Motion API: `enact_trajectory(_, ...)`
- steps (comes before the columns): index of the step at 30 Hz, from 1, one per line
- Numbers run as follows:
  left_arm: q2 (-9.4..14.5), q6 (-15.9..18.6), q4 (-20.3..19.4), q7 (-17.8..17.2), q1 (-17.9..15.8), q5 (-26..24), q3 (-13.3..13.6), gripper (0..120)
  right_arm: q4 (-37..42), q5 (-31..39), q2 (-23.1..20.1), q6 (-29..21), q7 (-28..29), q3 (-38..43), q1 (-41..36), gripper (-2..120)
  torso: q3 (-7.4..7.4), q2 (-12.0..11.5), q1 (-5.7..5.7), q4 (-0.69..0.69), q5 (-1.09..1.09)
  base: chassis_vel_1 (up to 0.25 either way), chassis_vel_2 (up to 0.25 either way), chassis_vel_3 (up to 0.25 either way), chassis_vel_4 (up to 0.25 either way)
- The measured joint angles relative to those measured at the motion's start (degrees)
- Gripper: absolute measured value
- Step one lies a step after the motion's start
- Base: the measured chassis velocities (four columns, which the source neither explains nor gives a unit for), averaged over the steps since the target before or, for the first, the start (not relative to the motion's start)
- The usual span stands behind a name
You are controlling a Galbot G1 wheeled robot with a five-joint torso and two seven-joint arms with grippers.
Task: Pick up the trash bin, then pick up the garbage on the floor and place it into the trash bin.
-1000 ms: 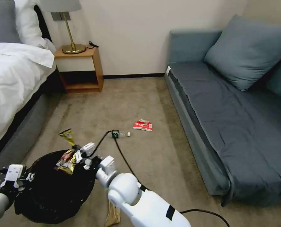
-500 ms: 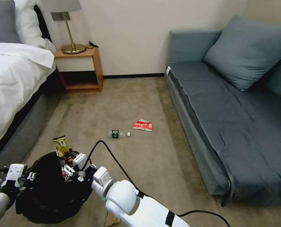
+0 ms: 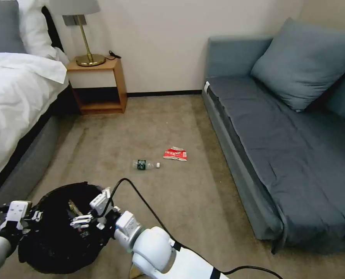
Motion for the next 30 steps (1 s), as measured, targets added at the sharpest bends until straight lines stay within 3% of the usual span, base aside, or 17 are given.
enact_trajectory(4, 0.6, 0.0, 1.3, -0.2, -0.7, -0.7, -0.8, 5, 4.4, 8.8, -5.7, -12.7, 7.1, 4.9, 0.7, 100, 0.0, 0.0, 0.0, -0.01, 0.01, 0.0, 0.0, 0.0, 0.0)
enact_trajectory(6, 0.7, 0.0, 1.5, -0.2, -0.8, -0.8, -0.9, 5, 4.7, 10.7, -7.0, -14.7, 7.8, 5.6, 0.9, 100, 0.0, 0.0, 0.0, -0.01, 0.0, 0.0, 0.0, 0.0, 0.0)
enact_trajectory(10, 0.9, 0.0, 1.9, -0.2, -0.9, -1.0, -1.9, 5, 4.3, 15.9, -15.5, -23.8, 9.5, 7.2, 2.2, 100, 0.0, 0.0, 0.0, -0.02, 0.01, 0.0, 0.0, 0.0, 0.0)
enact_trajectory(14, 0.5, 0.0, 0.0, -0.2, 0.2, -1.4, -3.2, 5, 3.4, 19.9, -18.9, -25.2, 9.5, 5.9, 2.9, 100, 0.0, 0.0, 0.0, -0.02, 0.02, 0.0, 0.0, 0.0, 0.0)
enact_trajectory(18, 0.0, 0.0, -1.3, -0.2, 1.2, -1.6, -3.8, 5, -0.1, 23.7, -19.5, -25.2, 10.3, 3.2, 4.2, 100, 0.0, 0.0, 0.0, -0.01, 0.01, 0.0, 0.0, 0.0, 0.0)
enact_trajectory(27, -0.3, 0.7, -4.8, -0.2, 1.5, -2.3, -5.8, 5, -9.0, 29.4, -16.5, -25.0, 10.8, -3.3, 8.5, 100, 0.0, 0.0, 0.0, -0.01, 0.01, 0.0, 0.0, 0.0, 0.0)
enact_trajectory(30, -0.2, 0.7, -4.9, 0.0, 1.7, -2.9, -7.1, 5, -11.9, 34.8, -16.4, -24.9, 10.3, -9.8, 12.5, 100, 0.0, 0.0, 0.0, 0.0, 0.0, 0.0, 0.0, 0.0, 0.0)
